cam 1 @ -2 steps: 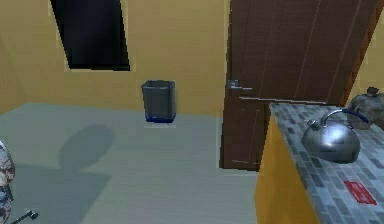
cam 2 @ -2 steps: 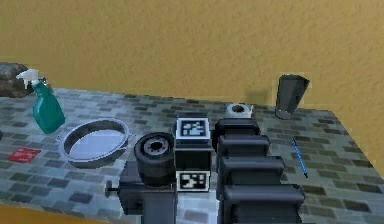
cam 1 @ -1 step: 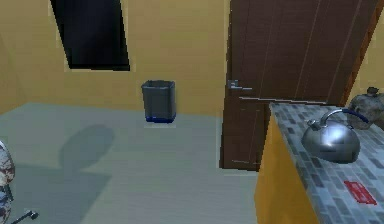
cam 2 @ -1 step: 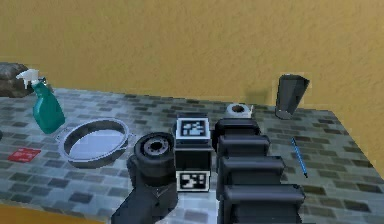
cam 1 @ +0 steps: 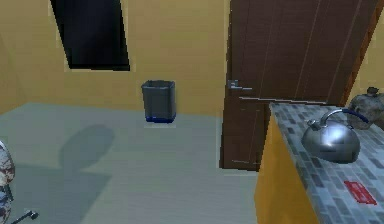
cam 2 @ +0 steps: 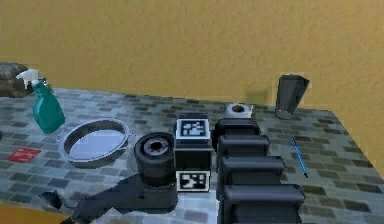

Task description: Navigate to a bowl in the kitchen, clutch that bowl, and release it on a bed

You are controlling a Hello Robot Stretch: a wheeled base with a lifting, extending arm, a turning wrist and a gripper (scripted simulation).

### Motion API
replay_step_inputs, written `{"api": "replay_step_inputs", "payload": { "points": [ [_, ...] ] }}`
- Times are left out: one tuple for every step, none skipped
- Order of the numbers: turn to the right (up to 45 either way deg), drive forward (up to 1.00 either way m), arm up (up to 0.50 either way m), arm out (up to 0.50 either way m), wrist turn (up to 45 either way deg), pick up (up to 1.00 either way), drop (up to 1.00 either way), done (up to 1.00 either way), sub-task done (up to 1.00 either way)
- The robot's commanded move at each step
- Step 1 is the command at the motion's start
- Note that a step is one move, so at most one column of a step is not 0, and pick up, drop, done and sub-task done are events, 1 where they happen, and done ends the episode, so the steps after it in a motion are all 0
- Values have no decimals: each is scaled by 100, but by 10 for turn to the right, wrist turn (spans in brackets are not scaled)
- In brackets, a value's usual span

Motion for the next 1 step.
{"api": "replay_step_inputs", "payload": {
  "points": [
    [0,0,0,0,450,0,0,0,0]
  ]
}}
